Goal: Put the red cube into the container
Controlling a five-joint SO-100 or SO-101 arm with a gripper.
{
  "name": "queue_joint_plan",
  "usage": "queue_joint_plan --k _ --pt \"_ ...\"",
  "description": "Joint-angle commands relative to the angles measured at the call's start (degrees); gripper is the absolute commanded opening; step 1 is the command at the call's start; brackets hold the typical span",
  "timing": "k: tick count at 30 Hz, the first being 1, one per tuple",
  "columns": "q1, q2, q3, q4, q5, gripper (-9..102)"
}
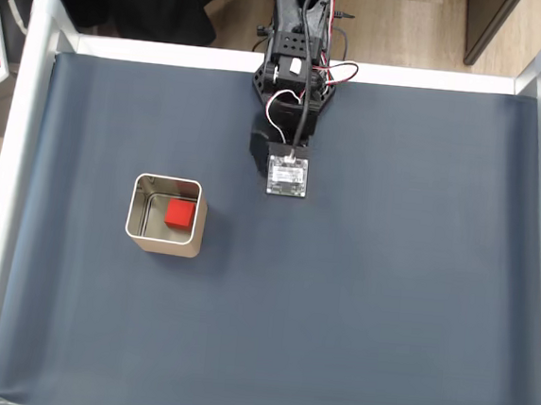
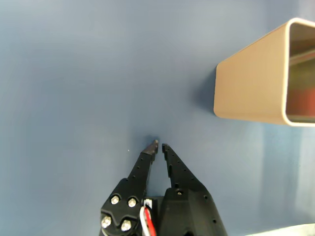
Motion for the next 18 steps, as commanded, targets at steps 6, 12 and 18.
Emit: queue_joint_plan --k 6,12,18 --pt "-1.2 0.8 -0.4 4.8 5.3 0" --pt "-3.2 0.8 -0.4 4.8 4.8 0" --pt "-3.2 0.8 -0.4 4.8 4.9 1"
